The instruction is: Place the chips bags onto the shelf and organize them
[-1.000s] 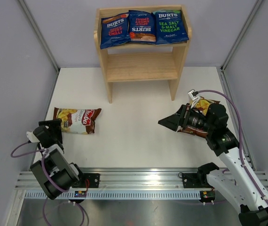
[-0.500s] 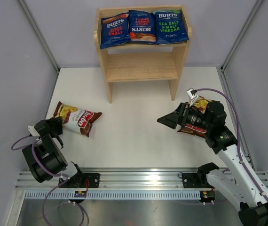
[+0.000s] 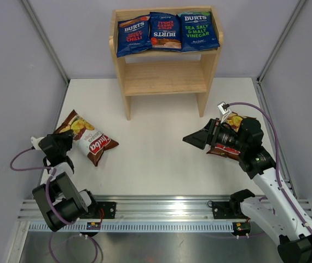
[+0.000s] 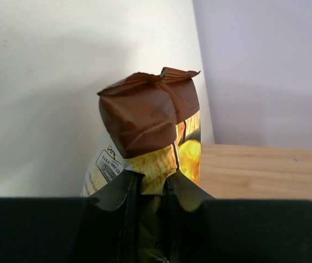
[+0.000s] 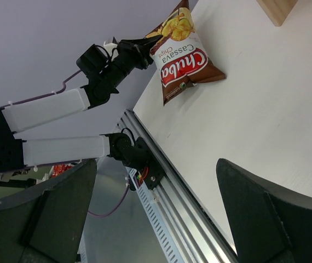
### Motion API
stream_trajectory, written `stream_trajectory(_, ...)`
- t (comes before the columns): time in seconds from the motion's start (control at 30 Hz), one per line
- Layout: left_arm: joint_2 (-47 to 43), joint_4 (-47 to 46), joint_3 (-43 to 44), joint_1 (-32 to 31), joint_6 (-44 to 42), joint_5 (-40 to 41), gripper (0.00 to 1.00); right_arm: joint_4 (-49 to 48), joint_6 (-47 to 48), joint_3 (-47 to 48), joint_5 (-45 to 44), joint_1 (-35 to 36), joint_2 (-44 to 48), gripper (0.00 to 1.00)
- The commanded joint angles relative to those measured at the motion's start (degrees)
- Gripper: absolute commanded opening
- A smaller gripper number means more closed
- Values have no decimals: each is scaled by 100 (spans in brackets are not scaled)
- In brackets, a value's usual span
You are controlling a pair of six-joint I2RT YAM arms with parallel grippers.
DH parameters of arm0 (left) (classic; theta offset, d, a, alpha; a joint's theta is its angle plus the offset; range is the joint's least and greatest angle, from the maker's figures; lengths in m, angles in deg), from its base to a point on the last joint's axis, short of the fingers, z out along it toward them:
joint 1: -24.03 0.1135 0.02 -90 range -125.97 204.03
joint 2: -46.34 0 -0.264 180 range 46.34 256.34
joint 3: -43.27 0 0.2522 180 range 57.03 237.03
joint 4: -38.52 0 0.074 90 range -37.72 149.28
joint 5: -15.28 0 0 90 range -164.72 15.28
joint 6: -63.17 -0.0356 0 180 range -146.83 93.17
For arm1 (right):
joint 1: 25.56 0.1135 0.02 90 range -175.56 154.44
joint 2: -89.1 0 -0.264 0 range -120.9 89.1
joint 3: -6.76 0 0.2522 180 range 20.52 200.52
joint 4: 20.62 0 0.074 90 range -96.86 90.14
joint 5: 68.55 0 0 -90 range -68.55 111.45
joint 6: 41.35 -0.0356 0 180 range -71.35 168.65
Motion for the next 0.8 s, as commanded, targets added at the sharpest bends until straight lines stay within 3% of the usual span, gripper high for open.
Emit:
stream_trajectory(0.0,-392,-119,99,-23,-102,-681,0,-439,-105,-39,-20,-15,-42,98)
stream_trajectory(0.27,-1043,-93,-226,-76,424,-1639,0,-1185,-412,-478,76,-15,-340,98)
stream_trajectory(0.4,-1482,3,-340,-111,846,-1991,0,-2657,-983,-909,252,46,-849,98)
stream_trajectory(0.5,-2044,223,-358,-120,1242,-2237,0,-3451,-1213,-963,200,493,-1429,97)
stream_trajectory(0.63,-2897,757,-358,-129,1778,-2492,0,-4102,-1090,-769,-581,1425,-2272,96)
stream_trajectory(0.77,-3802,1154,-393,-120,2585,-2572,0,-5552,-1616,-1172,-1723,2119,-2617,95)
